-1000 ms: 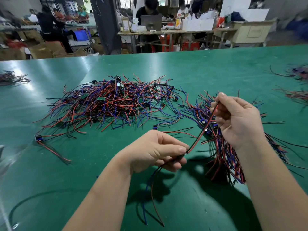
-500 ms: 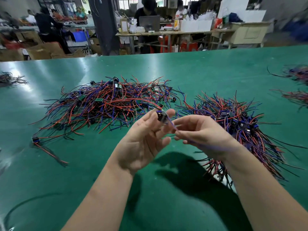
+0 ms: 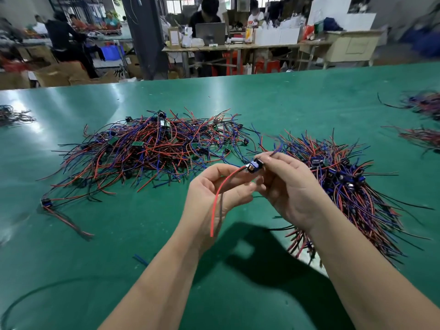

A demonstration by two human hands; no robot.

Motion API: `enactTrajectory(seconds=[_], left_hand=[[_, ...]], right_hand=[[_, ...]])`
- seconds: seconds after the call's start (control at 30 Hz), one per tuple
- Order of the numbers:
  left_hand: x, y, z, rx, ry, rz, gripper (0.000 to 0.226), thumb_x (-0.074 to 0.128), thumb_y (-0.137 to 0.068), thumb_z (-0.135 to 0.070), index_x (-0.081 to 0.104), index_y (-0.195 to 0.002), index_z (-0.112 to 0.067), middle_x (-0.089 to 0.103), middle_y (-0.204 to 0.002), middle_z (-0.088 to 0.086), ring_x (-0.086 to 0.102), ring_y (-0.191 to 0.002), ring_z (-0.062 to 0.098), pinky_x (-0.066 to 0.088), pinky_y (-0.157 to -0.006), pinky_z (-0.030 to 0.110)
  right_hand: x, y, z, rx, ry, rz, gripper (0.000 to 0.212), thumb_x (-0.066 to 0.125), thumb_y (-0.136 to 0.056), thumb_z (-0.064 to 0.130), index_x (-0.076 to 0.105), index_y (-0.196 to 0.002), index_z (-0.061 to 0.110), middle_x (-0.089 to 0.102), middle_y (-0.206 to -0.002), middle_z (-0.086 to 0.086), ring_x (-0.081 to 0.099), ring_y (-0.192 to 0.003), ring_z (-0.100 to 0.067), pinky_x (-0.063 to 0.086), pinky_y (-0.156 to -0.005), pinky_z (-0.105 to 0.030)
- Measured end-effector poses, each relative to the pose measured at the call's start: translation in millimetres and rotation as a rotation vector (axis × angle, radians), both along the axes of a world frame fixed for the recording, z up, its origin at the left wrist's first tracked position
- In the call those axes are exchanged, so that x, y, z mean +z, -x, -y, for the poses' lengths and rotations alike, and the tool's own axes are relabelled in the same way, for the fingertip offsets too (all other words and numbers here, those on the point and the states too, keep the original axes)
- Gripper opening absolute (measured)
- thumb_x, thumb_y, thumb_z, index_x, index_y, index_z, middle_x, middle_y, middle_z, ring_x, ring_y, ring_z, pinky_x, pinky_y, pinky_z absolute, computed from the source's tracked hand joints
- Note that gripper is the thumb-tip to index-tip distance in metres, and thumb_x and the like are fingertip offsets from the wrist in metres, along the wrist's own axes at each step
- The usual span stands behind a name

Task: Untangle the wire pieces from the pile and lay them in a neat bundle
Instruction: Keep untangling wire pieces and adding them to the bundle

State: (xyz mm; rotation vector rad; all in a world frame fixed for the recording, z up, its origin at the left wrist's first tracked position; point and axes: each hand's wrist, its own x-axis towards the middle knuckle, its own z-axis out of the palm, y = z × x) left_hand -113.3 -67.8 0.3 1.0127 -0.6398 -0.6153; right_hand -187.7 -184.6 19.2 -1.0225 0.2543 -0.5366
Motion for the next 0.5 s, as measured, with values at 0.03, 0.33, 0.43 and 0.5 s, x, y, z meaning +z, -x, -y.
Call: enactTrajectory(seconds=[0.03,0.33,0.43,0.5], left_hand=[[-0.2,-0.7,-0.4,-0.017,-0.008,0.01,0.025,0.072,-0.069,0.002,0.072,-0.072,-0.023,0.075,-0.08,0.003,0.071,-0.07,0.013,0.054,-0.058,0.022],[-1.1,2.5,-1.7,-0.041,-0.247,-0.032,0.006,0.076,-0.067,-0.015,0.073,-0.068,-0.01,0.069,-0.061,0.007,0.065,-0.053,0.011,0.054,-0.053,0.022],[-2.6,4.1,0.8,-0.028,-0.29,-0.06,0.009,0.073,-0.076,-0.014,0.07,-0.07,-0.007,0.067,-0.062,0.01,0.063,-0.052,0.013,0.054,-0.053,0.024],[-3.2,6.1,2.0,-0.022,-0.304,-0.048,0.023,0.076,-0.066,-0.028,0.07,-0.071,-0.006,0.066,-0.065,0.012,0.063,-0.056,0.016,0.055,-0.055,0.025]], right_hand=[[1.5,2.1,2.7,0.017,-0.024,-0.002,0.007,0.064,-0.069,0.017,0.069,-0.064,0.016,0.058,-0.062,-0.003,0.052,-0.049,-0.009,0.04,-0.048,-0.018],[0.1,7.8,5.5,-0.035,0.352,-0.205,0.004,0.072,-0.068,0.014,0.07,-0.066,0.012,0.061,-0.071,-0.01,0.049,-0.066,-0.02,0.038,-0.059,-0.027],[-2.7,6.7,9.1,-0.064,0.421,-0.247,0.009,0.071,-0.077,0.007,0.071,-0.069,0.011,0.062,-0.063,-0.005,0.05,-0.06,-0.014,0.039,-0.056,-0.023],[-2.4,7.8,9.7,-0.032,0.431,-0.253,0.007,0.073,-0.076,0.009,0.072,-0.069,0.01,0.063,-0.062,-0.005,0.051,-0.058,-0.012,0.042,-0.056,-0.021]])
